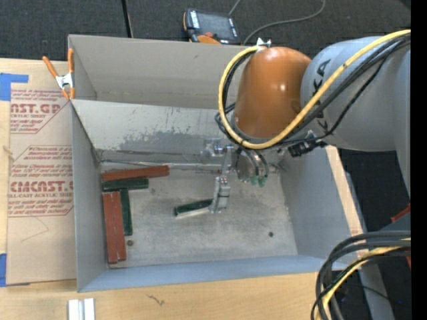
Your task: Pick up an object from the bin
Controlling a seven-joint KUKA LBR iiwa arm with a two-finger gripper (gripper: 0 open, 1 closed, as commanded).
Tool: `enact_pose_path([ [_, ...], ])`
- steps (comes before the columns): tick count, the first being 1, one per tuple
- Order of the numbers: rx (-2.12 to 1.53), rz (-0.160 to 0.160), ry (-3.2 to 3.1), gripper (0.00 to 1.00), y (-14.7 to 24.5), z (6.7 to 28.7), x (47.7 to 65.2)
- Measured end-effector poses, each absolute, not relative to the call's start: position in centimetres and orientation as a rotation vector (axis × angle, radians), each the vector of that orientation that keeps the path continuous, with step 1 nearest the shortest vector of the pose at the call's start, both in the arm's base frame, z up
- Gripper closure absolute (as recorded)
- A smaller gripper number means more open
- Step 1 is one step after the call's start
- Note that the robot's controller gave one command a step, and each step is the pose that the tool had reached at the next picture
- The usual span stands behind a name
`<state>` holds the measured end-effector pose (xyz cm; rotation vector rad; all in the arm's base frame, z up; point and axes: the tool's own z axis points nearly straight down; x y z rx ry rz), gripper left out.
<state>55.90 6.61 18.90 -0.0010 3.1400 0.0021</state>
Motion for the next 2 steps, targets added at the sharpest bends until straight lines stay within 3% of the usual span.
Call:
enact_pose_path([
  [1,0.577,-0.001,3.094,0.0,4.4,6.9,53.2],
  [2,0.331,0.002,3.116,0.0,5.6,15.8,56.2],
])
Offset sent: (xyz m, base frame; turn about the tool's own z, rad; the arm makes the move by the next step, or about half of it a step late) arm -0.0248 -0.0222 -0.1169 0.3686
